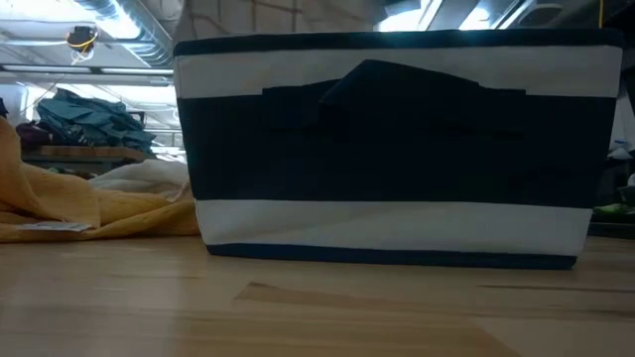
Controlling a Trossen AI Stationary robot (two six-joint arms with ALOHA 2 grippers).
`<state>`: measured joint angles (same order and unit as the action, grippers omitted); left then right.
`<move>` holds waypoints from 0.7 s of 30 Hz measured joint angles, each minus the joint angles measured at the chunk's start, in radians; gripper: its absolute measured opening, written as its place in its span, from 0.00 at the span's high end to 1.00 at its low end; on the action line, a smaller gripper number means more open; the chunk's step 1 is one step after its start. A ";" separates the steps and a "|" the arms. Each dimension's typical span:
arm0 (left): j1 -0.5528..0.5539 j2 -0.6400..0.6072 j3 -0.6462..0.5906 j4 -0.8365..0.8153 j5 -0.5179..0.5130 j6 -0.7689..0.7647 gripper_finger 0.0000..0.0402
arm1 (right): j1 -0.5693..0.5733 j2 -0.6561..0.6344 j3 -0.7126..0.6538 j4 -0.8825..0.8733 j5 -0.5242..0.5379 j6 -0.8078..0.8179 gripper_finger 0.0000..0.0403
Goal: Fold towel
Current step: Fold the white-and-brown checkered towel
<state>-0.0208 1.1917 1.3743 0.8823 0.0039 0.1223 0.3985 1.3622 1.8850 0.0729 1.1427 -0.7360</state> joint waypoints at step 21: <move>0.000 0.000 0.000 -0.145 0.004 0.146 1.00 | 0.001 0.128 -0.001 -0.232 -0.149 0.068 0.82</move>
<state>-0.0211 1.1919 1.3743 0.7377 0.0074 0.2679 0.3992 1.4899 1.8835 -0.1593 0.9935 -0.6685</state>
